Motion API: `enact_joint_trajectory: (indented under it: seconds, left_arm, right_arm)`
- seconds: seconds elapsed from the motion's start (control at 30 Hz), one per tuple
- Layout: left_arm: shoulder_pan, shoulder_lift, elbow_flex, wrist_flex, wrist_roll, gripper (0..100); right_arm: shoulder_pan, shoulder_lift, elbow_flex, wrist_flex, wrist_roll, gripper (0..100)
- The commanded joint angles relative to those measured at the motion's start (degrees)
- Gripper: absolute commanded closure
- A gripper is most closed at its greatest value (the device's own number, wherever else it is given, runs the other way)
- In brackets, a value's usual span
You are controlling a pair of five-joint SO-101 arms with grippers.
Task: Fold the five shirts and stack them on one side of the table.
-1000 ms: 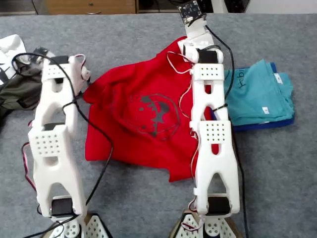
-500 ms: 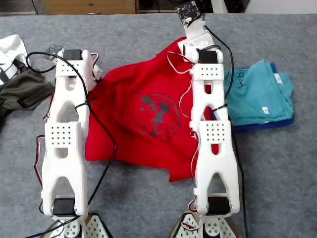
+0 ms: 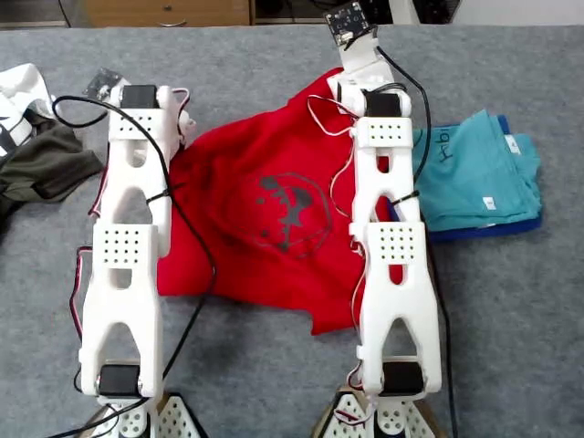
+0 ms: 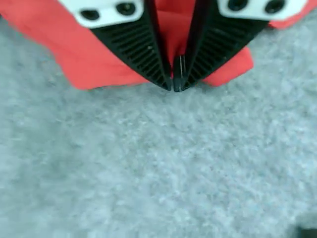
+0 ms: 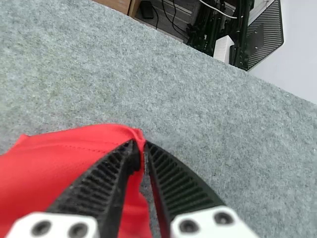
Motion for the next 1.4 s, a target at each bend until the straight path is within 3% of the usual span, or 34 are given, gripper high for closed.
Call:
enact_joint_trajectory:
  seconds: [0.0,0.23,0.4,0.57,0.7,1.07,1.37]
  left_arm:
    - [0.79,-1.8,-10.2,4.48,-1.67,98]
    - [-4.22,-4.18,-16.09,5.54,-2.99,98]
    - [-9.32,-1.89,-15.82,-2.11,-3.52,98]
    - [-9.58,3.47,-16.0,-9.85,-6.95,98]
    - [-8.44,6.99,-16.09,-13.19,-6.86,88]
    - [-8.26,7.16,-16.18,-8.09,-2.46,85]
    - [-4.66,7.16,-16.26,5.19,-0.35,85]
  right_arm:
    - [-0.84,-0.13,-2.77,-1.14,0.79,99.6]
    - [-0.84,-0.13,-2.77,-1.14,0.79,99.6]
    - [-0.92,-0.13,-2.77,-1.14,0.79,99.6]
    - [-0.92,-0.13,-2.77,-1.05,0.79,99.6]
    - [-0.92,-0.13,-2.77,-0.97,0.79,99.6]
    - [-1.01,-0.13,-2.77,-1.05,0.79,99.6]
    - [-1.01,-0.13,-2.77,-1.14,0.88,99.6]
